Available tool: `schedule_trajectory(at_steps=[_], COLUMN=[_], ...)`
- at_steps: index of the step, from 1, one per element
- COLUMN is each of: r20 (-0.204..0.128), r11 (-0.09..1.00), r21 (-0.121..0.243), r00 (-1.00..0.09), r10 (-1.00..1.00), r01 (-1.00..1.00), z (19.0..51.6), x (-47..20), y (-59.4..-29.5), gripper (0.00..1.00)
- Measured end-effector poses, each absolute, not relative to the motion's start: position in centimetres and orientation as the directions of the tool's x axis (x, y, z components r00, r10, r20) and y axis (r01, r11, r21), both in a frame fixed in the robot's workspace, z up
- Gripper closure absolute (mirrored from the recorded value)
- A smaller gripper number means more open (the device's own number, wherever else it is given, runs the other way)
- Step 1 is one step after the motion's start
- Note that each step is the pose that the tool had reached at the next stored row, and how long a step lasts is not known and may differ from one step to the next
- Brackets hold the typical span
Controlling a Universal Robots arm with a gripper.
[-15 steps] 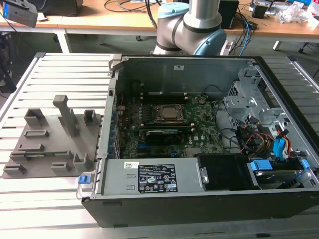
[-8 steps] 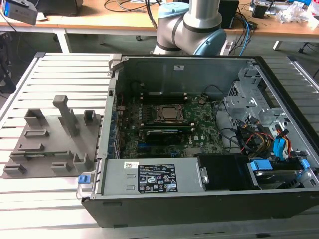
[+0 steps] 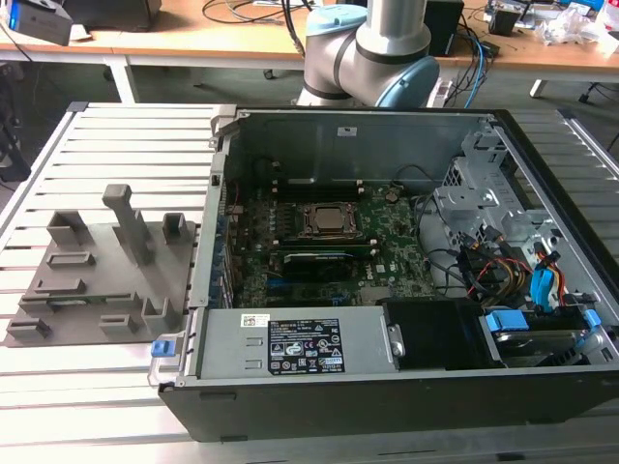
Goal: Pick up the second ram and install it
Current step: 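Pick up the second ram and move it above second insertion slot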
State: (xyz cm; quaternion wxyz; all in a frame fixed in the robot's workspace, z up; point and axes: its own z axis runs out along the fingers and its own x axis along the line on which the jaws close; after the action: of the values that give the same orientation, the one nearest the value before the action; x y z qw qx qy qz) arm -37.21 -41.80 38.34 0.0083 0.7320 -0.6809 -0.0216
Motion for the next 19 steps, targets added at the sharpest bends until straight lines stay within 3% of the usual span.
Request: schedule_trajectory(at_steps=[8, 11, 12, 13, 19], r20=[-0.020, -0.020, -0.020, -0.020, -0.020], r11=[0.150, 0.151, 0.151, 0.151, 0.151], r21=[0.042, 0.041, 0.041, 0.041, 0.041], r00=[-0.151, -0.151, -0.152, -0.152, -0.151], r10=[-0.988, -0.988, -0.988, -0.988, -0.988], r01=[-0.988, -0.988, -0.988, -0.988, -0.988], z=[38.14, 38.14, 38.14, 38.14, 37.96], x=[-37.21, -37.20, -37.20, -37.20, -37.19], y=[-41.81, -41.81, -41.81, -41.81, -41.81], gripper=[0.89, 0.89, 0.83, 0.70, 0.70])
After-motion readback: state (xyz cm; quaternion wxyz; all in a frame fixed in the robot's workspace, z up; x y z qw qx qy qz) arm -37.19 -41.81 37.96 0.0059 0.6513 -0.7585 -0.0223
